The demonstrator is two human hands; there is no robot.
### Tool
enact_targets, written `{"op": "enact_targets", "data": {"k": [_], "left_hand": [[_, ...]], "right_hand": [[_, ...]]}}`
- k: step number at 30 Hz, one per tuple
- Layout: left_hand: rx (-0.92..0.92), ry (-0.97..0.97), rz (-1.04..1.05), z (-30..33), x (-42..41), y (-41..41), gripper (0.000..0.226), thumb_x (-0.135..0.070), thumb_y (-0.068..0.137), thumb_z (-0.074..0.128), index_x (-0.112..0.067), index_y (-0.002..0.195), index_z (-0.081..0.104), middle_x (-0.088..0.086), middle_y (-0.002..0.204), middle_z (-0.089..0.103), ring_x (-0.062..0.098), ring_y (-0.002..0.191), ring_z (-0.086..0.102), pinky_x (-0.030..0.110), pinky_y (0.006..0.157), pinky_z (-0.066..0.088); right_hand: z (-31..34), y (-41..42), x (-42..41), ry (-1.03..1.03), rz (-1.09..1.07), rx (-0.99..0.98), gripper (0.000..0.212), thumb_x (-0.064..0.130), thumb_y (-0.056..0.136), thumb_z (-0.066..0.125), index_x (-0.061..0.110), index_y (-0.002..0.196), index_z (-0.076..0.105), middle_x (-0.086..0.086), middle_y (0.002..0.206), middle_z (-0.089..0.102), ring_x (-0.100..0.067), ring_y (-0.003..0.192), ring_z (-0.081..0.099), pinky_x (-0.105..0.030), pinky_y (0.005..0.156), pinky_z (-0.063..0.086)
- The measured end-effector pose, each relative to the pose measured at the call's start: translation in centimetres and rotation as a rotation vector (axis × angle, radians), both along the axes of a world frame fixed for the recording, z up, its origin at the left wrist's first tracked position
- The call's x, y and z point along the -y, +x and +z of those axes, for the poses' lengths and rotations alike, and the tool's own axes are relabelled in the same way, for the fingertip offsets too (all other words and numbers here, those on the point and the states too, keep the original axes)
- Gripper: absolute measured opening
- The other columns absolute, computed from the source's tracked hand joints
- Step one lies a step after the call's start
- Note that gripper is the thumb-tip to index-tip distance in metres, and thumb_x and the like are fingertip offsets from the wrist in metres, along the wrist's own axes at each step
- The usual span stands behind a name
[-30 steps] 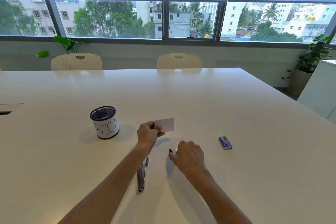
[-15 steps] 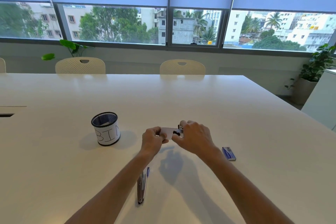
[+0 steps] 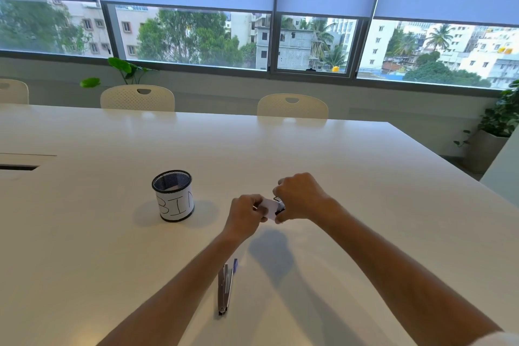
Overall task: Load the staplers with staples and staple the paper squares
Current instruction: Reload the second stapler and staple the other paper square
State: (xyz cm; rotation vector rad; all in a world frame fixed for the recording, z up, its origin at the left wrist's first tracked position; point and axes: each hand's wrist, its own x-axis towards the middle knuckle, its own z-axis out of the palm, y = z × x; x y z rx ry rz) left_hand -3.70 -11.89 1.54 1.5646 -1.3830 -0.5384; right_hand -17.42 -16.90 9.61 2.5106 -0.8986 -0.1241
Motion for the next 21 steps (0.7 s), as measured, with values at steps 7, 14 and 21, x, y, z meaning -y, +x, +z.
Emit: {"op": "enact_targets", "data": {"k": [7, 14, 21], "left_hand": [[0.147, -0.036, 0.011, 0.4, -0.3, 0.2, 0.012, -0.001, 0.077, 0.066, -0.011, 0.081, 0.071, 0.002, 0.07, 0.07, 0.018, 0.061, 0.066, 0.029, 0.062, 0.058], [0.135, -0.054, 0.016, 0.8, -0.4, 0.4, 0.01, -0.007, 0.077, 0.068, -0.016, 0.076, 0.072, -0.01, 0.06, 0.064, 0.01, 0.055, 0.061, 0.03, 0.06, 0.054], [0.097, -0.074, -0.002, 1.0, -0.3, 0.3, 0.004, -0.015, 0.078, 0.073, -0.017, 0.076, 0.074, -0.016, 0.057, 0.063, 0.007, 0.055, 0.062, 0.023, 0.057, 0.052]], "right_hand": [[-0.8, 1.2, 0.3, 0.073, -0.011, -0.052, 0.052, 0.066, 0.066, 0.072, 0.021, 0.093, 0.067, 0.004, 0.086, 0.069, -0.018, 0.078, 0.065, -0.028, 0.063, 0.047], [-1.4, 1.7, 0.6, 0.114, -0.029, -0.013, 0.051, 0.066, 0.063, 0.074, 0.024, 0.091, 0.068, 0.003, 0.079, 0.067, -0.016, 0.068, 0.057, -0.028, 0.06, 0.042], [-1.3, 1.5, 0.7, 0.123, -0.028, 0.012, 0.044, 0.061, 0.068, 0.074, 0.021, 0.085, 0.066, 0.002, 0.073, 0.062, -0.019, 0.067, 0.056, -0.029, 0.058, 0.035]]}}
